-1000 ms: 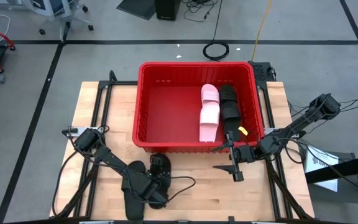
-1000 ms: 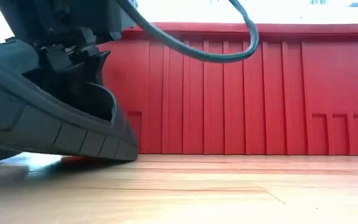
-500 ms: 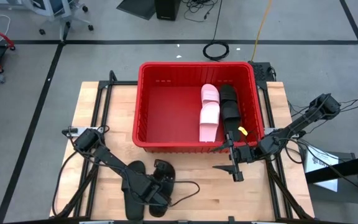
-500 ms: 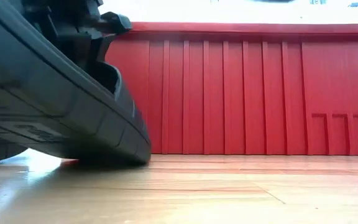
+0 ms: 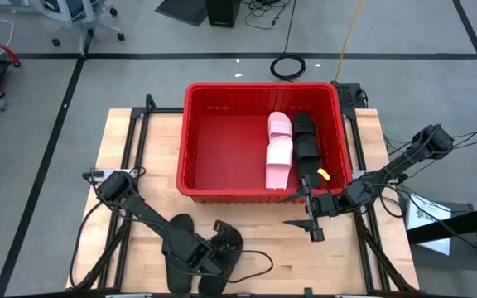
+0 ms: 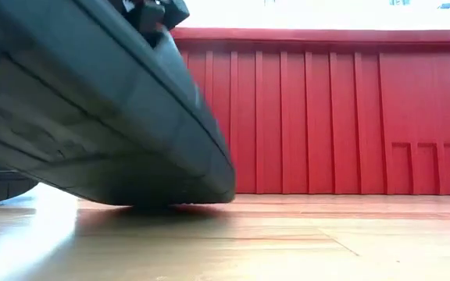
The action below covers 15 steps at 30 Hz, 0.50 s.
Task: Pick and place slides into bin
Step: Put the black slipper into the red container
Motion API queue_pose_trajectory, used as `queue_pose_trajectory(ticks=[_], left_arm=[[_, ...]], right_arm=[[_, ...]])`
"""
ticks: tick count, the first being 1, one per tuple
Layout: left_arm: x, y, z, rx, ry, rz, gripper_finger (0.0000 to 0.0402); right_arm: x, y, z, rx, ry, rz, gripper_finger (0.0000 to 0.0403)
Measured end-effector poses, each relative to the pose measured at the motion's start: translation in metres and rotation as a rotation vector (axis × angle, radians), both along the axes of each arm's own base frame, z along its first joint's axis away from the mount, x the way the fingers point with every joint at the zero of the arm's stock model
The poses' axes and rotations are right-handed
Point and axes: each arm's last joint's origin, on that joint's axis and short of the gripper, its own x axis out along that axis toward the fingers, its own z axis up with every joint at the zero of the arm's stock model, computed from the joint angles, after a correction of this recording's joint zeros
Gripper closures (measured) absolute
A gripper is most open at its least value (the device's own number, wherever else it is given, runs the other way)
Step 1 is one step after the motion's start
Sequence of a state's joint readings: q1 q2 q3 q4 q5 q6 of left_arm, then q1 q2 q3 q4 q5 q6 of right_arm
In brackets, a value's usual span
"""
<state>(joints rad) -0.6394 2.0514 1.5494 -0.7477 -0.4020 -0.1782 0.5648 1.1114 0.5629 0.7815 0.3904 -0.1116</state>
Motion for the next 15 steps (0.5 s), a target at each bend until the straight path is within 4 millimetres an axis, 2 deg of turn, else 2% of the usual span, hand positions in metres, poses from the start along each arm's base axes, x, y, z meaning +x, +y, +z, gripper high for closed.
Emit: queue_pose_trajectory(ticks=[8,15], left_arm=[[-0.004,-0.016,0.027,-0.091,-0.129,-0.099,0.0398],[-0.016,-0.029,0.049,-0.118,-0.222,-0.183,0.0388]], right_arm=[[0.0,0.0,0.0,-0.002,0.003,0.0,0.0149],[0.0,0.0,-0.001,-0.004,0.005,0.0,0.0149]])
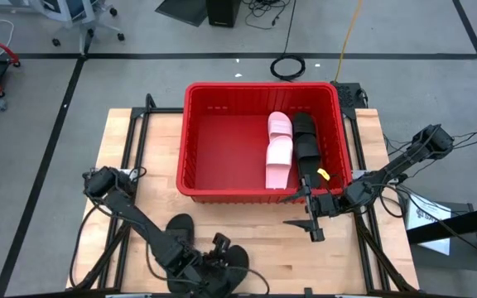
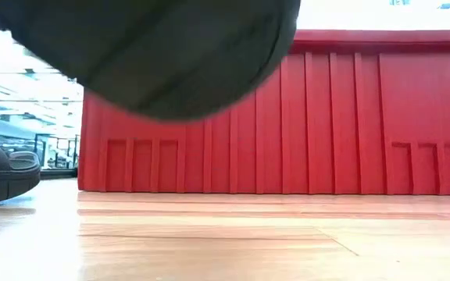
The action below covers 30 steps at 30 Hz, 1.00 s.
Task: Pick and place slides into bin
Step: Put the black slipper into the red container
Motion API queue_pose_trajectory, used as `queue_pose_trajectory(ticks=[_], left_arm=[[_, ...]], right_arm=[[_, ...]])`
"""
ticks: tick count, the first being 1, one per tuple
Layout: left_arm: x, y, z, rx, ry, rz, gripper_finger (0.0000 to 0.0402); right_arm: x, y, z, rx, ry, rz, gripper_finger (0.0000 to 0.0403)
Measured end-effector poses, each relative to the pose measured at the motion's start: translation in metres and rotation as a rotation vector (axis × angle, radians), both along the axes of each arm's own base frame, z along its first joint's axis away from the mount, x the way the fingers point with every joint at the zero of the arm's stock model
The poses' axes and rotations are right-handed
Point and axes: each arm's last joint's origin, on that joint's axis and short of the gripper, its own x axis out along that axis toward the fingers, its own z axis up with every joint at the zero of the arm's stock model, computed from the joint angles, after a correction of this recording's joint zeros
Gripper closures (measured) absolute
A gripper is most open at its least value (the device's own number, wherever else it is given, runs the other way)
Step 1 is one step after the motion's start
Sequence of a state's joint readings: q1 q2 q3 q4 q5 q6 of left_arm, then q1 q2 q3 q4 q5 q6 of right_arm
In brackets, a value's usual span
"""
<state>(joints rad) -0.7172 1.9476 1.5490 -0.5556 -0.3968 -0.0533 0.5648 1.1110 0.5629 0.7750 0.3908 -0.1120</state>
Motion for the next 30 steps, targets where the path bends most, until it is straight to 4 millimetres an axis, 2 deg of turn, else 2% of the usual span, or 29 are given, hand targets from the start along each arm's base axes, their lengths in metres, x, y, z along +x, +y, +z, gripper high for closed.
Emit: queue_pose_trajectory(ticks=[4,7,14,22,30], left_arm=[[-0.007,-0.008,0.01,0.001,-0.051,-0.042,0.0398],[-0.011,-0.014,0.018,-0.009,-0.098,-0.079,0.039],[-0.017,-0.015,0.042,-0.037,-0.21,-0.083,0.0396],[-0.025,-0.005,0.072,-0.028,-0.314,-0.062,0.0383],[-0.032,0.016,0.106,0.038,-0.412,-0.044,0.0397]], right_arm=[[0.0,0.0,0.0,0.001,-0.002,0.0,0.0149],[0.0,0.0,0.0,0.002,-0.003,0.0,0.0149],[0.0,0.0,0.0,0.002,-0.003,0.0,0.0149],[0.0,0.0,0.0,0.006,0.004,0.001,0.0149],[0.0,0.0,-0.001,0.015,0.013,0.003,0.0149]])
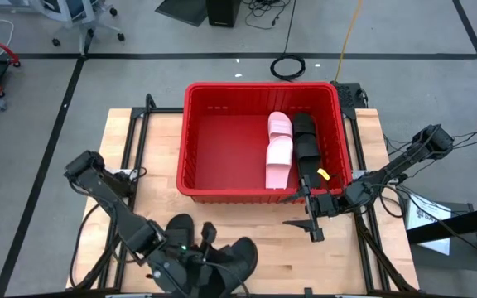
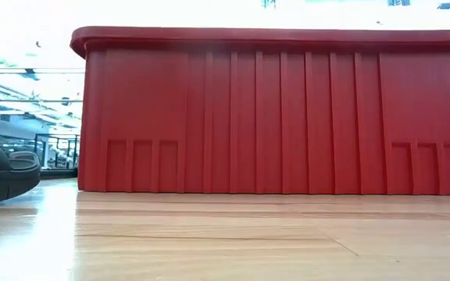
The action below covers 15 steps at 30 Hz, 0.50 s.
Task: Pick and place slides into bin
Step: Put the black slipper into the red container
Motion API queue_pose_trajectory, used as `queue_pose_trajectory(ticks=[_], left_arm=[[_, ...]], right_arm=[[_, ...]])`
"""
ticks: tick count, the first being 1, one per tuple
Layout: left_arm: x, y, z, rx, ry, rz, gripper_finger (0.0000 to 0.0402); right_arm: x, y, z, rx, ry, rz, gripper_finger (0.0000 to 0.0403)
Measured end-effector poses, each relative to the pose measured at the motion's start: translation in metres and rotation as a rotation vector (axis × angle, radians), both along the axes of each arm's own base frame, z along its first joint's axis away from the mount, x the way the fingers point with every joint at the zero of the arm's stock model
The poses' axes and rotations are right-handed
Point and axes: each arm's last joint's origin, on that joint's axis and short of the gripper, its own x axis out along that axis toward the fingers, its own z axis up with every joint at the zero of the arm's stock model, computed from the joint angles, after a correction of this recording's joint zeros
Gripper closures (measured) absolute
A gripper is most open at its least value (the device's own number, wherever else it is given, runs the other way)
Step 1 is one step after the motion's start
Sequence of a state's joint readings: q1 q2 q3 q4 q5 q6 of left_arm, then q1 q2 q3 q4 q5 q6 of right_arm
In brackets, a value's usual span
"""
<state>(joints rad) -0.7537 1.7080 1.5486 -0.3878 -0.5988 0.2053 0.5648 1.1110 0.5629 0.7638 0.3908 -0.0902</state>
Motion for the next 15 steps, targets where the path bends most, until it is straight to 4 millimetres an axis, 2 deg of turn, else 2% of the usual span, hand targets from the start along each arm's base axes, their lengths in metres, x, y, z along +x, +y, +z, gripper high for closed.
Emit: queue_pose_trajectory(ticks=[6,15], left_arm=[[-0.003,0.036,0.028,-0.002,-0.036,0.063,0.0378],[-0.011,0.099,0.066,0.049,-0.091,0.161,0.0376]], right_arm=[[0.0,0.0,-0.001,-0.001,0.009,0.001,0.0149],[0.0,0.0,-0.002,-0.005,0.015,0.0,0.0149]])
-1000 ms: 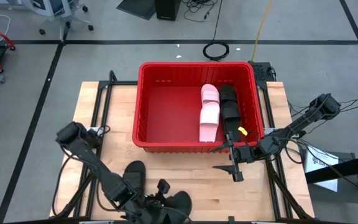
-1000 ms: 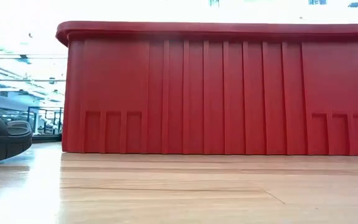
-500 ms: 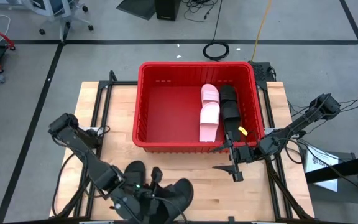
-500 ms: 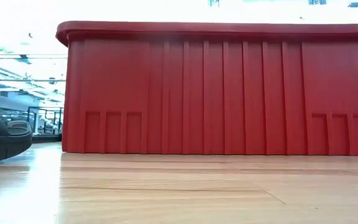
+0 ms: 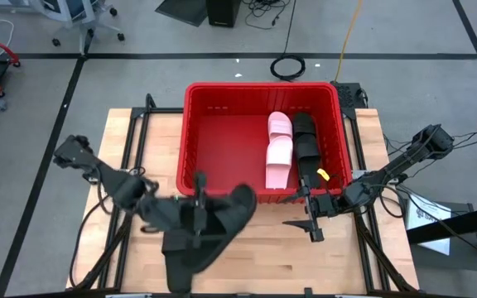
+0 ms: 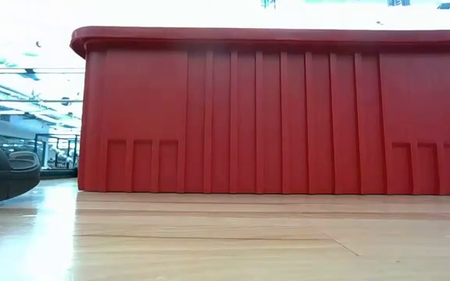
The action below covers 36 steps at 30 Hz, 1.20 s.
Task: Pick and place slides into bin
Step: Put the black slipper into the red container
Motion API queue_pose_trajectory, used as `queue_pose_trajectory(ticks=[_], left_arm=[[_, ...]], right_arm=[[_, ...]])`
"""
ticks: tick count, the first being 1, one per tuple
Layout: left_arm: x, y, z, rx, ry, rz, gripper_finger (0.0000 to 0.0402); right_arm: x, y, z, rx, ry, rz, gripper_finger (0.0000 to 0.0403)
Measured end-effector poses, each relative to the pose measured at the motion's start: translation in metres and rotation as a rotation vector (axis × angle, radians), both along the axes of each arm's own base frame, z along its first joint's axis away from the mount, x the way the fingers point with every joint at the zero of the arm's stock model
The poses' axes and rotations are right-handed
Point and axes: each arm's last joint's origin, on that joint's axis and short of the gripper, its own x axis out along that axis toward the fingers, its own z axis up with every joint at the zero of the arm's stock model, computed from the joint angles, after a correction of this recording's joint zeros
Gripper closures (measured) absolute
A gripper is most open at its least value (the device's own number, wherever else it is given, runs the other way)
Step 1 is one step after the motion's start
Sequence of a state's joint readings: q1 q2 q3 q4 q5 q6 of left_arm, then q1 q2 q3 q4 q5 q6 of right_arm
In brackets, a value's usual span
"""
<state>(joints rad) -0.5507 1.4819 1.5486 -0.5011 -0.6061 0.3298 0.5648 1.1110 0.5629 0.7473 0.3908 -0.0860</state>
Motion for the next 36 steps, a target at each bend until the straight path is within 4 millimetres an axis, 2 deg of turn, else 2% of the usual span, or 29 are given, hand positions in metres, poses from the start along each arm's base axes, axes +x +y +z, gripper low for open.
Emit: queue_pose_trajectory(ticks=[8,19,22,30,36], left_arm=[[0.006,0.065,0.016,0.04,-0.004,0.076,0.0376],[0.024,0.174,0.008,0.008,0.084,0.197,0.0376],[0.025,0.2,0.006,0.008,0.084,0.271,0.0376],[0.044,0.252,-0.021,-0.005,0.155,0.328,0.0376],[0.07,0.278,-0.061,-0.008,0.259,0.356,0.0376]], right_arm=[[0.001,-0.001,0.0,-0.032,-0.001,-0.011,0.0149],[0.012,-0.025,0.001,-0.094,-0.019,-0.14,0.0149],[0.014,-0.032,0.001,-0.125,-0.01,-0.258,0.0149],[0.007,-0.055,0.008,-0.259,0.062,-0.772,0.0149],[-0.008,-0.073,0.026,-0.214,0.025,-0.897,0.0149]])
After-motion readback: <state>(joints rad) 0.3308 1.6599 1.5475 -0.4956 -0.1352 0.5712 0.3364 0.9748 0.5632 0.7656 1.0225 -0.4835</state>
